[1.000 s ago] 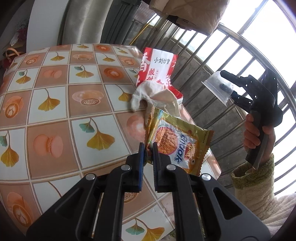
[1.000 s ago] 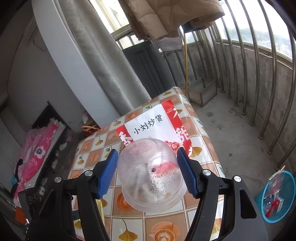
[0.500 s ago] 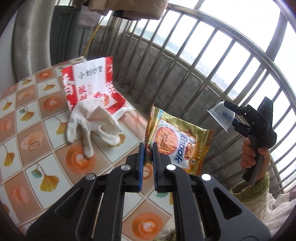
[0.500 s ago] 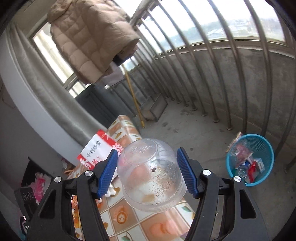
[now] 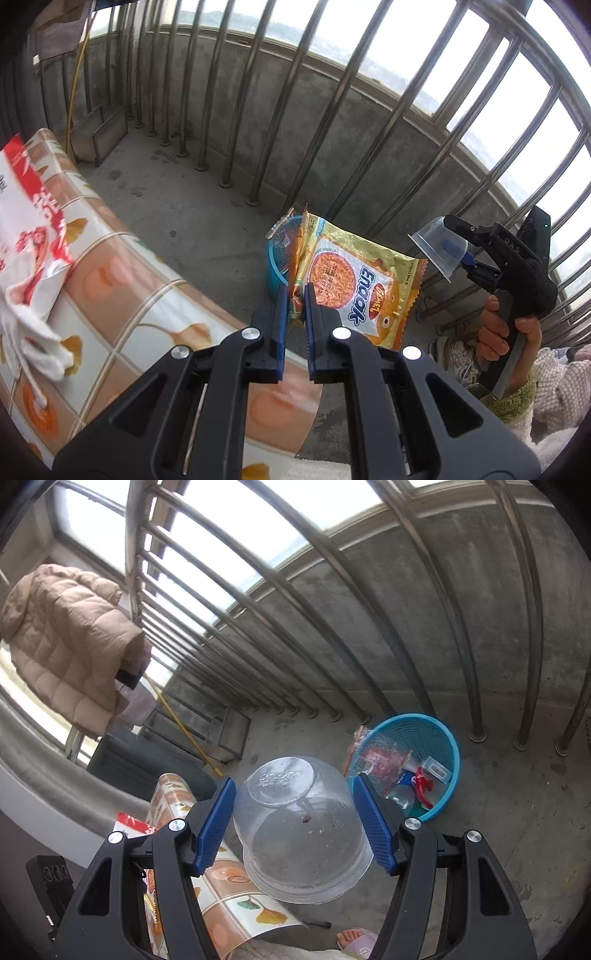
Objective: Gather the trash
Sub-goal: 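Carry the snack packet and clear cup to the blue wastebasket, then open both tools to drop the packet and cup into the wastebasket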
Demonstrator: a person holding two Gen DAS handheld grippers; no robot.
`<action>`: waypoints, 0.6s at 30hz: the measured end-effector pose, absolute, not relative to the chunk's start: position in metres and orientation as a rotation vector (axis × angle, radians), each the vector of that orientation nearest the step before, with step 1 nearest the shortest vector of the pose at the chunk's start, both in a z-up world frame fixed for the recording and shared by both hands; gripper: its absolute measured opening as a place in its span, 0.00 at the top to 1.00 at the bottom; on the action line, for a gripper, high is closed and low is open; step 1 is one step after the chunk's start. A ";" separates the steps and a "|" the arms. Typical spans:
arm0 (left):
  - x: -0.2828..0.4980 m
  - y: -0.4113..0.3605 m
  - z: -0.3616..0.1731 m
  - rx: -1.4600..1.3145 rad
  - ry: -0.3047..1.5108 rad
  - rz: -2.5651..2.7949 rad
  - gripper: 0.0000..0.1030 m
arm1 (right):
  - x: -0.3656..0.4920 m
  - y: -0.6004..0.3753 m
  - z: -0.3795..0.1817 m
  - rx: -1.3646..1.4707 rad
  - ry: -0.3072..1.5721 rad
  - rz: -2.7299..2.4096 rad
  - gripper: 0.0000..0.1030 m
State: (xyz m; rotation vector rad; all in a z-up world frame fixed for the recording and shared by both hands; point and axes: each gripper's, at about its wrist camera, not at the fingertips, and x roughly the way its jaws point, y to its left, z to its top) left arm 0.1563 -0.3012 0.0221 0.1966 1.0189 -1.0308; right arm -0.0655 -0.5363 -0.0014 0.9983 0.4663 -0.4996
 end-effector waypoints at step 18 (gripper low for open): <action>0.182 -0.536 -0.108 0.435 1.179 -1.000 0.76 | -0.021 -0.671 -0.100 1.166 0.513 -0.577 0.36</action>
